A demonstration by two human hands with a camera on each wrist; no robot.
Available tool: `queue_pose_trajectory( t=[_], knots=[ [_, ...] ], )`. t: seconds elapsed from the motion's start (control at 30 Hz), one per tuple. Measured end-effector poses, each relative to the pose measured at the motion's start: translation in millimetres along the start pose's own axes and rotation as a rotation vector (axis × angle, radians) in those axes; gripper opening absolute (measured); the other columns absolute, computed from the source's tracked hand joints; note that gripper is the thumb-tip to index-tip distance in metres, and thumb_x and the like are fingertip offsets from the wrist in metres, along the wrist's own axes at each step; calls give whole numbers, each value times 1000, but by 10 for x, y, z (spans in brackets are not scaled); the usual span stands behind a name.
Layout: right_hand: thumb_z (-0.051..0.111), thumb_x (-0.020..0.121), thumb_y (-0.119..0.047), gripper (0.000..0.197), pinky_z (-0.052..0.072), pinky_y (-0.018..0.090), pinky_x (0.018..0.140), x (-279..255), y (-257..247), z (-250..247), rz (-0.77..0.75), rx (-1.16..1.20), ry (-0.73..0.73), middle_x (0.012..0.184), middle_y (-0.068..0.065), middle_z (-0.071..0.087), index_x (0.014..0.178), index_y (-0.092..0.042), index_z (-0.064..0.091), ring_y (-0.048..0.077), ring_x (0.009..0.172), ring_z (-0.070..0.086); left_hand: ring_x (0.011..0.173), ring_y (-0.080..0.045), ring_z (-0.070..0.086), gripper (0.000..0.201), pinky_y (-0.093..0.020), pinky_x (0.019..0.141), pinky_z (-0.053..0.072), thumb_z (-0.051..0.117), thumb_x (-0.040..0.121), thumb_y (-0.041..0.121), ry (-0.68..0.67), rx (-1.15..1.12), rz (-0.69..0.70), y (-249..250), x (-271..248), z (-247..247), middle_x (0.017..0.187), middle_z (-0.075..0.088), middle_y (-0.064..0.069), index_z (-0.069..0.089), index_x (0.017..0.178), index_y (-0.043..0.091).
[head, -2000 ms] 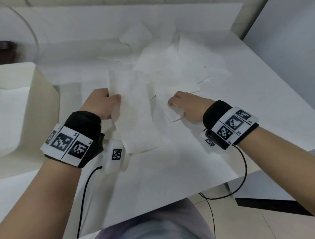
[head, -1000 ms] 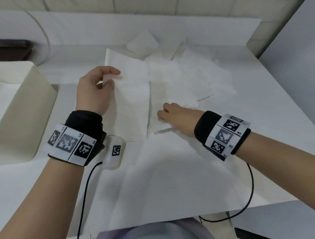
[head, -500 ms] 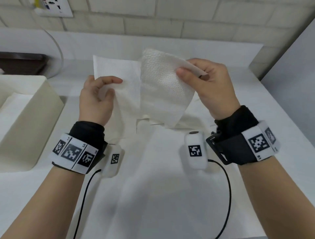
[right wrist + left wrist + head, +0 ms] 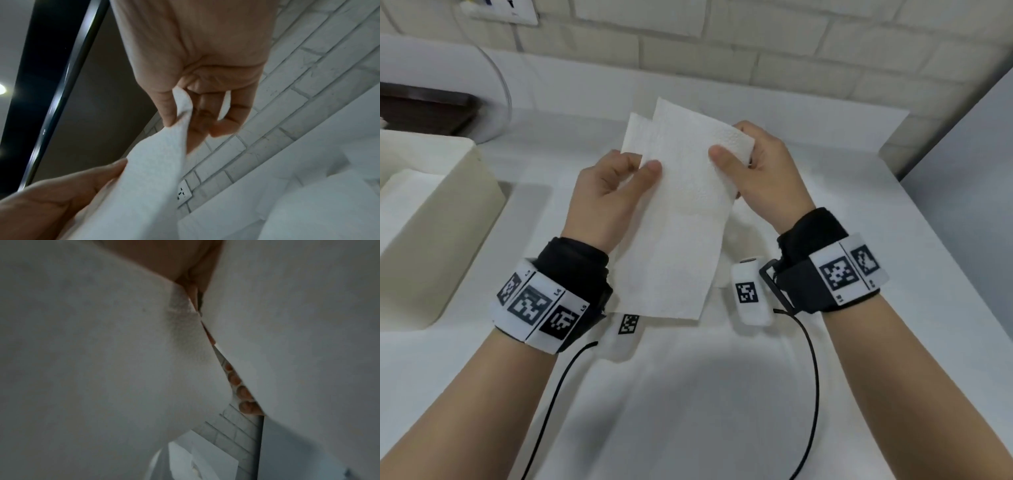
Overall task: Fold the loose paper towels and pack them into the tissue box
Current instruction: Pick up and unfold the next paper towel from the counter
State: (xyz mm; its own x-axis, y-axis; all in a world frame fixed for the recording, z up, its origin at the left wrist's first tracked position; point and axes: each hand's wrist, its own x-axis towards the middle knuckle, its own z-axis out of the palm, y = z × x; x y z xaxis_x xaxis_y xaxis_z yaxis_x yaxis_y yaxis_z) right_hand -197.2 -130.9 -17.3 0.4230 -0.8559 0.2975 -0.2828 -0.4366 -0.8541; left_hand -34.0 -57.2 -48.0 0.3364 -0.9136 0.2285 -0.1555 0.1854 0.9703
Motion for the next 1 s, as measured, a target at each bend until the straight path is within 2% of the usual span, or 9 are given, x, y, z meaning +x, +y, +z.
queue_pose_trajectory(
  t=[0.07,0.17,0.3,0.4,0.53,0.7,0.83,0.9,1.0],
  knots=[
    [59,90,-24,12,43,11,57,-70,64,-12,67,-146,-68,83,-8,58,94,-23,48,4,65,58,71,-4,58,26,-27,82,47,58,91,20,69,26,-23,-75,26,-46,72,61,15,61,67,29],
    [67,81,-34,40,47,28,82,-210,253,-72,157,-649,-417,106,-1,52,111,-21,45,15,89,54,57,7,53,27,-12,61,42,50,95,13,150,59,-49,-171,46,-130,71,57,13,51,70,25],
    [69,76,-26,61,45,36,87,-389,527,-16,235,-980,-808,125,0,36,129,-27,37,22,105,44,67,-6,51,25,-20,66,41,44,95,14,207,147,-70,-287,76,-215,74,53,8,48,74,26],
    [55,79,-1,58,47,37,84,-403,598,5,229,-997,-782,126,2,33,129,-24,36,23,106,41,77,-16,48,23,-30,72,39,42,95,15,210,164,-85,-330,86,-232,77,50,5,47,76,27],
    [50,75,11,63,47,35,76,-409,584,4,209,-1025,-800,127,5,30,130,-15,33,22,109,36,76,-11,48,24,-28,75,41,39,94,10,222,183,-92,-336,94,-243,80,51,10,47,83,30],
    [39,72,15,70,39,32,73,-482,608,25,61,-1160,-750,130,7,28,134,-16,29,24,109,36,78,-13,53,38,-28,78,43,40,91,6,240,141,-85,-358,72,-254,98,60,-4,40,127,20],
    [38,80,10,58,34,32,64,-397,655,12,27,-1133,-674,122,7,39,132,-15,32,25,102,45,66,-10,49,62,-28,80,43,39,82,5,203,161,10,-286,27,-249,131,48,-25,27,118,53],
    [41,89,-3,41,37,32,66,-336,668,-39,40,-1122,-612,120,4,49,127,-17,41,26,100,52,69,-12,47,61,-30,77,42,38,80,2,201,199,27,-279,40,-261,125,53,-17,35,111,54],
    [44,96,-26,25,45,31,80,-268,654,-175,165,-871,-535,111,3,64,113,-19,62,24,100,58,50,-1,41,44,-13,53,37,35,88,-3,215,260,-14,-310,79,-283,85,59,14,57,103,31]
  ],
)
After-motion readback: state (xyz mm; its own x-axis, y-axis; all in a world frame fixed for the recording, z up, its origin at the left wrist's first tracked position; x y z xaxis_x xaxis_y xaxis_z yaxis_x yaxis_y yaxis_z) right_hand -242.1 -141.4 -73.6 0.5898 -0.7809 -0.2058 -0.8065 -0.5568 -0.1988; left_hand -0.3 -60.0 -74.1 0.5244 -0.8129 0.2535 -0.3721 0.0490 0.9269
